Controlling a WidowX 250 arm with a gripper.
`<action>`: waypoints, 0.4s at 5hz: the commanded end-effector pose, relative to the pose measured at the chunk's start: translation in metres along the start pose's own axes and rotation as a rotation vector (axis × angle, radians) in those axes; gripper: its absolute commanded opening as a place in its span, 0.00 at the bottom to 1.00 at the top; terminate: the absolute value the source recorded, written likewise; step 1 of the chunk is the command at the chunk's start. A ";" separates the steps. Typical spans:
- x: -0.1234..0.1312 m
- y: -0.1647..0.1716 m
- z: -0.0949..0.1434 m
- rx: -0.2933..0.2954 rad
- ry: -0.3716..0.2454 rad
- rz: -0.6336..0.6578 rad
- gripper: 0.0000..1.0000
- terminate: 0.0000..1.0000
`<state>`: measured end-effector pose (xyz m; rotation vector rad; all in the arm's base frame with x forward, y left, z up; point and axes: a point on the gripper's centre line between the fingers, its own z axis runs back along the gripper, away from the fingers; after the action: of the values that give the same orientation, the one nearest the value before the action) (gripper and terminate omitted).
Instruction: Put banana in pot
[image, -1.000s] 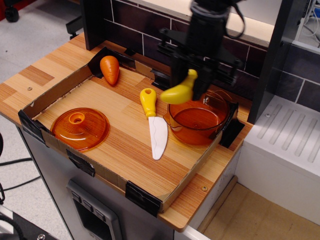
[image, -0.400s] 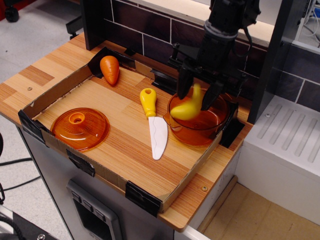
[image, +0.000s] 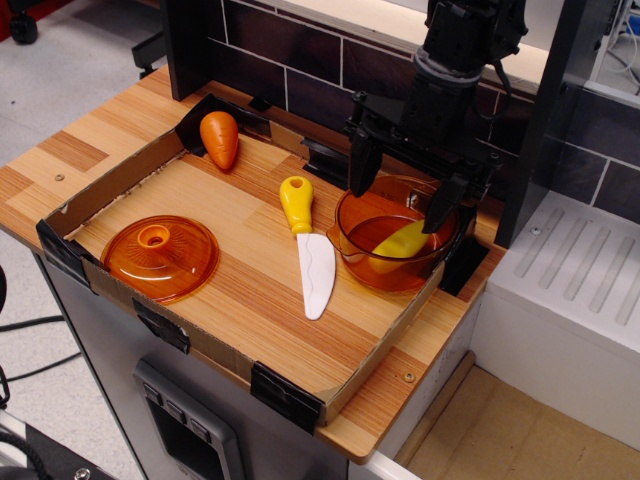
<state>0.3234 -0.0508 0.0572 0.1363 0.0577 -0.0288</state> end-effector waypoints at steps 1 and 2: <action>-0.002 0.020 0.077 -0.087 -0.134 0.038 1.00 0.00; -0.006 0.030 0.087 -0.157 0.003 0.058 1.00 0.00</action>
<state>0.3178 -0.0376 0.1338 -0.0127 0.0958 0.0336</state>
